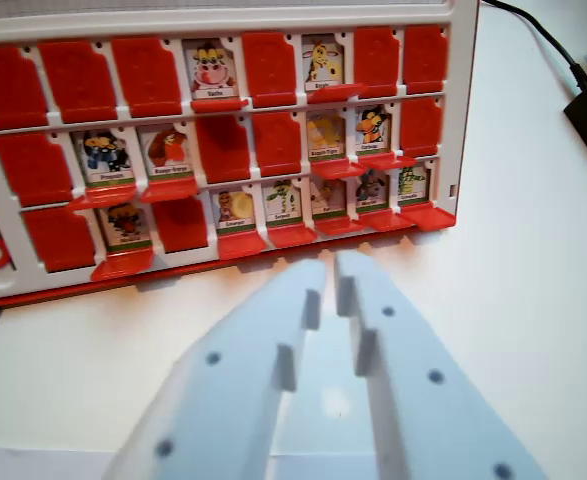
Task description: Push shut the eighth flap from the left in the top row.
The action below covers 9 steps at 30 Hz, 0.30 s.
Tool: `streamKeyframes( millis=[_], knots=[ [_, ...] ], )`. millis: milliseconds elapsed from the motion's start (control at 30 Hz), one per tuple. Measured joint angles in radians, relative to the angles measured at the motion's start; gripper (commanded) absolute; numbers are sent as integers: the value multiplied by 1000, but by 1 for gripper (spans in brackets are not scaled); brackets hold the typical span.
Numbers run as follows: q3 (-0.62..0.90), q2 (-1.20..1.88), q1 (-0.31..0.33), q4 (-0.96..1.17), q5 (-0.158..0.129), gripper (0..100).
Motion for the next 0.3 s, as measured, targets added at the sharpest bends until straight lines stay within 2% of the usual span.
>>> streamKeyframes(
  millis=[133,300],
  knots=[
    [0,67,-55,74,31,1],
    [0,275,-130,198,32,1]
  ],
)
